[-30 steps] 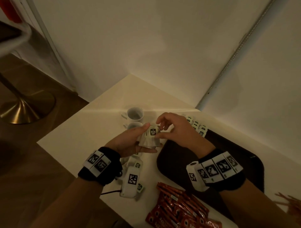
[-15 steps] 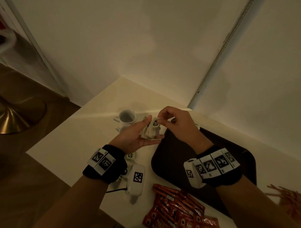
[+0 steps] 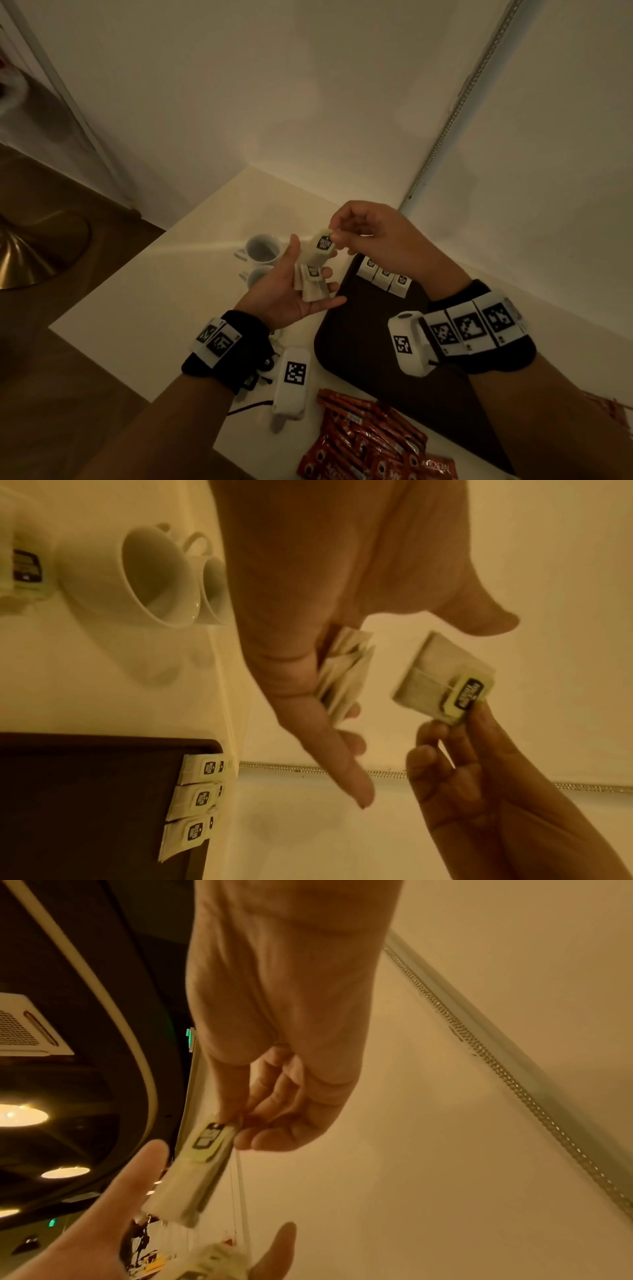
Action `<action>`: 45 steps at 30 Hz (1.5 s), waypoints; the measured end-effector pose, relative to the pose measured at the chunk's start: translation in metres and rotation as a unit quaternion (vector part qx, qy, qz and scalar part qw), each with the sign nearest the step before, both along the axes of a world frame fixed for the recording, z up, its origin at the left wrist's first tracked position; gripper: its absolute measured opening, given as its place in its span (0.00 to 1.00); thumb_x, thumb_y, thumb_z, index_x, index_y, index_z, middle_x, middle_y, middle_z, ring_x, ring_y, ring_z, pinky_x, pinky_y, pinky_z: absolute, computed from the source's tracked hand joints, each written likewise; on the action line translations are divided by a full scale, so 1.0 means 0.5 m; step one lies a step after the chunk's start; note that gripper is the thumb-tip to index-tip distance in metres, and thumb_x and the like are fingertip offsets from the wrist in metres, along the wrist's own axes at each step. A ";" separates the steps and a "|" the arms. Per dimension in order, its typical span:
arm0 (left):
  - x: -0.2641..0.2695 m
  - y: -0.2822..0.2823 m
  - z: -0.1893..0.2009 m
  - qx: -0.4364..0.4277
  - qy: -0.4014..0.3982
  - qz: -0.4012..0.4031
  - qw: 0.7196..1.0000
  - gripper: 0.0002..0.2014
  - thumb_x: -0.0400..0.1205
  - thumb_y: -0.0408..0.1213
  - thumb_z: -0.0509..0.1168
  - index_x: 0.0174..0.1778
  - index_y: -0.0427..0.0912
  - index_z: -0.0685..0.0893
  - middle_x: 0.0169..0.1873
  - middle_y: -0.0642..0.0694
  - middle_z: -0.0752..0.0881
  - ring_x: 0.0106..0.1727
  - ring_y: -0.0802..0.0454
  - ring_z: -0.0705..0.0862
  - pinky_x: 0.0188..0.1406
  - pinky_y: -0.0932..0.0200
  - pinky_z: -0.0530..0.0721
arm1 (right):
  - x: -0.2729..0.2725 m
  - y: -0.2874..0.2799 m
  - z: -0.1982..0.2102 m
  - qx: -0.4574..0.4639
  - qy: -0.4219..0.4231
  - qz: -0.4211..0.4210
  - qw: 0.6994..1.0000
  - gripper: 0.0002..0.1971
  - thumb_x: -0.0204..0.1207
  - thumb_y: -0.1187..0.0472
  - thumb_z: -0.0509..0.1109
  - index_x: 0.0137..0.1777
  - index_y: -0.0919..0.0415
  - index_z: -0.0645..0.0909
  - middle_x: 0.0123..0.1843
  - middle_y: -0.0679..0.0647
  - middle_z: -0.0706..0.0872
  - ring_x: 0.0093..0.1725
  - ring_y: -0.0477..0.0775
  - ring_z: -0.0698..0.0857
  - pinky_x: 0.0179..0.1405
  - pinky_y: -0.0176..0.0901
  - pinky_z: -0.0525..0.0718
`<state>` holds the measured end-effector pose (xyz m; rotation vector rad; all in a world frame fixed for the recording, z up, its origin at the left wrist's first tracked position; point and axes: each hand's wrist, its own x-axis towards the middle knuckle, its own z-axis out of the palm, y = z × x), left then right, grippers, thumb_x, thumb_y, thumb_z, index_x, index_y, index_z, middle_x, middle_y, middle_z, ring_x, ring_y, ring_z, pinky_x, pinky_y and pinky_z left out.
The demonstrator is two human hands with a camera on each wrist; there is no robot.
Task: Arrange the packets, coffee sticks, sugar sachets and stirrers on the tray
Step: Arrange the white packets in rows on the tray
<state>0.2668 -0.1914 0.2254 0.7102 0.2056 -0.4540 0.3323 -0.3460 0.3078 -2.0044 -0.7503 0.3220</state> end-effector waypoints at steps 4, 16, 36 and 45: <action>0.002 -0.006 0.001 -0.009 -0.029 0.051 0.998 0.31 0.66 0.59 0.72 0.59 0.45 0.79 0.35 0.50 0.78 0.33 0.55 0.82 0.32 0.59 0.86 | 0.008 -0.006 0.029 -0.052 -0.102 -0.050 0.992 0.04 0.73 0.61 0.75 0.46 0.57 0.87 0.37 0.51 0.88 0.34 0.42 0.84 0.37 0.29 0.82; 0.007 -0.047 0.047 0.041 -0.099 0.035 0.994 0.21 0.74 0.53 0.58 0.59 0.49 0.81 0.47 0.53 0.91 0.43 0.55 0.89 0.27 0.64 0.85 | 0.002 0.017 0.116 -0.160 -0.189 -0.003 0.969 0.13 0.76 0.57 0.71 0.33 0.63 0.84 0.23 0.45 0.80 0.23 0.41 0.76 0.27 0.25 0.71; 0.011 -0.058 0.052 0.049 -0.121 0.046 0.990 0.22 0.67 0.50 0.78 0.52 0.44 0.83 0.44 0.49 0.89 0.44 0.55 0.87 0.26 0.65 0.83 | 0.000 -0.024 0.117 -0.138 -0.113 0.041 0.983 0.12 0.74 0.57 0.74 0.32 0.61 0.85 0.27 0.54 0.85 0.27 0.44 0.78 0.32 0.32 0.75; 0.021 -0.062 0.057 0.148 -0.184 0.127 0.963 0.16 0.70 0.41 0.70 0.53 0.46 0.82 0.41 0.50 0.88 0.43 0.55 0.88 0.31 0.62 0.85 | 0.012 -0.055 0.061 -0.094 -0.058 -0.044 0.993 0.03 0.75 0.57 0.73 0.46 0.53 0.86 0.35 0.47 0.86 0.33 0.41 0.83 0.30 0.28 0.79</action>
